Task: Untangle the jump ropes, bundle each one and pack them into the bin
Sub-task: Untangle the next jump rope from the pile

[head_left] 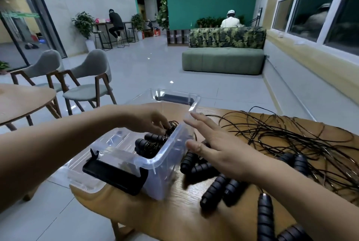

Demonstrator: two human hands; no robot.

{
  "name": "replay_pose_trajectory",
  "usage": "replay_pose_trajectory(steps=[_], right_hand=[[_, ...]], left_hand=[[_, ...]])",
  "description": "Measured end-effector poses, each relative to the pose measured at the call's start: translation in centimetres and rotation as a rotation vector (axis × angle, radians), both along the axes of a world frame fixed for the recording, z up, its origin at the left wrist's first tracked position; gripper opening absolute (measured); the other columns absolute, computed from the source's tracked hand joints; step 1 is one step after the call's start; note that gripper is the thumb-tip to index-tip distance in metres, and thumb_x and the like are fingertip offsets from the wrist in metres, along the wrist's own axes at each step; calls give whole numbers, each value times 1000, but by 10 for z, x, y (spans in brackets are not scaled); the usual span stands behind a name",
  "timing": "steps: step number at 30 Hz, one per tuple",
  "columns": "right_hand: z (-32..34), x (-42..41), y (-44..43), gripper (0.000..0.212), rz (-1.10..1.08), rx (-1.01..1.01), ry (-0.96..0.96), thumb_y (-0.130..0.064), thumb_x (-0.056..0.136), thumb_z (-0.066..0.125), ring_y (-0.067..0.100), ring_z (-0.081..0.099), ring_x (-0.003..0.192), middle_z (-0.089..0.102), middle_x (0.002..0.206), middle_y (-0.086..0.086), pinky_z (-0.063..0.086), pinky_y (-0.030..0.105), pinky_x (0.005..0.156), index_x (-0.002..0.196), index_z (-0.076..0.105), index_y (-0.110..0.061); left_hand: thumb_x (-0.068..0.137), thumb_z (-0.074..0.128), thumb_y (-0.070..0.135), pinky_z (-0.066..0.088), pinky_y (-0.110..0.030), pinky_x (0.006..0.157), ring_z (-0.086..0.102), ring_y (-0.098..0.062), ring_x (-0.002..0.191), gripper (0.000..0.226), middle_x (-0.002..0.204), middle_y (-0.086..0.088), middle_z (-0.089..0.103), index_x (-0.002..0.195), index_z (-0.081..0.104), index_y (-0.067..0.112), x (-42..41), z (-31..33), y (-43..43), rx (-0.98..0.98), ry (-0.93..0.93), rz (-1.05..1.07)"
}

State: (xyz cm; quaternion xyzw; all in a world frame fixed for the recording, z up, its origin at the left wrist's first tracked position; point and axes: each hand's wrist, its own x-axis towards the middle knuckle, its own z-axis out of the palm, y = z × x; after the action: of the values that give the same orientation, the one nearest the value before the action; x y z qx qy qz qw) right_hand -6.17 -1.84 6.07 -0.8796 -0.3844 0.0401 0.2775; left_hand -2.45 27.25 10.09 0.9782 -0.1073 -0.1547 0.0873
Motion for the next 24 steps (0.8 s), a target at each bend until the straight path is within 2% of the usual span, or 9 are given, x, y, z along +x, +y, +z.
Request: replay_pose_trajectory(steps=[2,5,6,8,11,15,18,21,24], right_hand=[[3,-9,-21,66,-25,-16,3,-72,103,36,-7,16,157,12,174,-28,18,20,122,165,29,-48],[2,-30,-53,55,-78,-52,6,-64,106,44,-7,37,140,42,160,-22,26,5,106,156,44,-42],[-1,-39,-65,51,-103,-64,0,-61,106,49,-6,41,136,46,156,-22,30,5,105,154,48,-41],[-8,-50,-83,48,-137,-74,8,-58,105,56,-4,48,133,52,148,-22,39,17,110,150,52,-41],[-18,-66,-110,37,-213,-53,68,-56,104,61,-4,58,120,63,132,-25,50,32,107,139,59,-45],[-32,-75,-145,30,-437,-70,120,-53,103,63,0,64,112,70,121,-20,56,35,102,129,66,-39],[-46,-65,-169,21,-657,-128,99,-51,101,65,9,67,104,73,110,-15,59,38,94,113,70,-35],[-61,-44,-193,20,-867,-177,71,-50,98,65,21,67,104,72,108,-7,58,39,89,101,66,-30],[-74,-22,-203,26,-977,-194,74,-53,99,63,28,66,106,71,113,-1,57,38,86,104,62,-27]], left_hand=[[100,71,38,53,-38,105,70,-1,105,29,115,19,76,130,70,39,-7,21,-9,-86,-148,44],[98,72,40,55,-38,102,71,-1,103,31,113,20,76,129,69,40,-24,52,-37,-240,-312,53],[97,72,41,56,-37,100,71,-1,102,33,113,20,76,129,68,41,-31,58,-53,-309,-344,41],[96,72,40,56,-34,95,72,1,99,33,111,20,77,129,68,41,-45,65,-81,-398,-397,6],[97,72,40,56,-30,93,73,0,96,28,106,16,78,125,71,38,-62,61,-125,-412,-415,-52],[98,73,45,57,-32,88,74,-4,88,21,90,18,79,116,74,36,-66,28,-176,-511,-364,-76],[95,73,51,58,-32,85,73,-2,83,19,85,20,78,109,75,39,-57,-10,-209,-517,-380,-61],[96,71,45,59,-32,82,73,-3,82,11,83,18,78,104,76,37,-51,-51,-236,-580,-324,-15],[97,69,37,54,-27,75,70,1,82,8,83,15,77,97,75,33,-50,-87,-255,-549,-346,39]])
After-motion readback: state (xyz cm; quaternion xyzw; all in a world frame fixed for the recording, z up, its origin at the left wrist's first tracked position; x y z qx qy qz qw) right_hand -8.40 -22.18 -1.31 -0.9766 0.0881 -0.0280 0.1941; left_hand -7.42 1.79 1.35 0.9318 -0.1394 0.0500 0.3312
